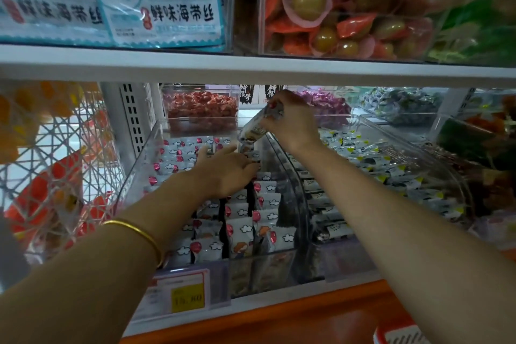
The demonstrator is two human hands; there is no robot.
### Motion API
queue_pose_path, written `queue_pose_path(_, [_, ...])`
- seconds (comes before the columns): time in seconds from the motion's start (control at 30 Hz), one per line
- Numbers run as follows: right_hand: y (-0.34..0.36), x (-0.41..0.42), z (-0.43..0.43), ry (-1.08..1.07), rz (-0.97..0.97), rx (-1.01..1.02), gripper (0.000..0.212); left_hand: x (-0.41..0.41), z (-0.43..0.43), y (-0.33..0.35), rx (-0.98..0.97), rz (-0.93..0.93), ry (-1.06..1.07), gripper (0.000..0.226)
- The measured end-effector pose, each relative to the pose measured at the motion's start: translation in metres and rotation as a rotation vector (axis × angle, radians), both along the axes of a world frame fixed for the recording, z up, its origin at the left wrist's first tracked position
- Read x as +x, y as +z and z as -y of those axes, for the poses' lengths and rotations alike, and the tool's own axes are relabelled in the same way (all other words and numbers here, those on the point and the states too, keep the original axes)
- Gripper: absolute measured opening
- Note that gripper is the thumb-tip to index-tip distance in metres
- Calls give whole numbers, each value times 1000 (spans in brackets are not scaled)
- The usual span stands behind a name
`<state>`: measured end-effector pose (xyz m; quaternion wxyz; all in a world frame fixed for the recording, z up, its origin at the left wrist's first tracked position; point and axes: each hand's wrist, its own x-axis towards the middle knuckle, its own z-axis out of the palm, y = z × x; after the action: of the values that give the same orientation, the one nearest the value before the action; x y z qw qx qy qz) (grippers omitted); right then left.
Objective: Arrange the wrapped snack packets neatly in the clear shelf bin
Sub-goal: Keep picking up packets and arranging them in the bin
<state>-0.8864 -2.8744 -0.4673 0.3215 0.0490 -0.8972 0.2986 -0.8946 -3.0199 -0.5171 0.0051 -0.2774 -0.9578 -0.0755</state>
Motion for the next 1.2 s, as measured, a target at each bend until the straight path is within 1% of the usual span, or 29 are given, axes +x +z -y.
queue_pose_path(0.1, [2,-10,7,-5,55,255,26,3,3,0,6,3,-10,51])
queue_pose_path(0.23, [5,-18,15,-38,174,622,36,7,6,1,10,2,-28,50])
queue_pose_path(0.3, [6,-22,18,-27,270,716,42,10,7,2,15,-16,-25,50])
queue_pose_path(0.33, [7,-24,19,-7,319,749,40,11,8,2,17,-38,-17,49])
queue_pose_path(0.4, [7,-31,21,26,420,829,26,14,11,1,-7,-117,5,49])
queue_pose_path(0.43, [5,-34,21,26,474,872,26,15,12,1,-24,-148,20,49])
queue_pose_path(0.5, [3,-40,23,0,566,935,38,18,14,-1,-36,-156,48,49])
queue_pose_path(0.57, [2,-44,26,7,598,935,43,21,15,-3,-19,-130,62,50])
queue_pose_path(0.6, [3,-45,27,25,589,923,41,23,16,-5,-5,-126,62,50])
queue_pose_path(0.67, [5,-47,28,52,521,900,34,25,18,-8,16,-122,55,50])
queue_pose_path(0.73, [5,-50,26,31,418,823,28,25,18,-10,31,-107,43,50])
queue_pose_path(0.8, [3,-55,29,-16,347,800,28,25,19,-10,55,-83,41,49])
queue_pose_path(0.9, [-5,-61,37,-86,352,845,29,24,18,-8,87,-73,38,46])
queue_pose_path(0.97, [-9,-63,39,-111,351,875,27,25,18,-8,107,-78,40,46])
queue_pose_path(1.1, [-10,-62,37,-137,342,929,15,24,19,-6,114,-55,43,49])
queue_pose_path(1.17, [-8,-59,37,-131,368,906,4,25,20,-4,112,-54,40,48])
queue_pose_path(1.2, [-8,-58,37,-124,370,877,11,27,21,-2,121,-55,44,47])
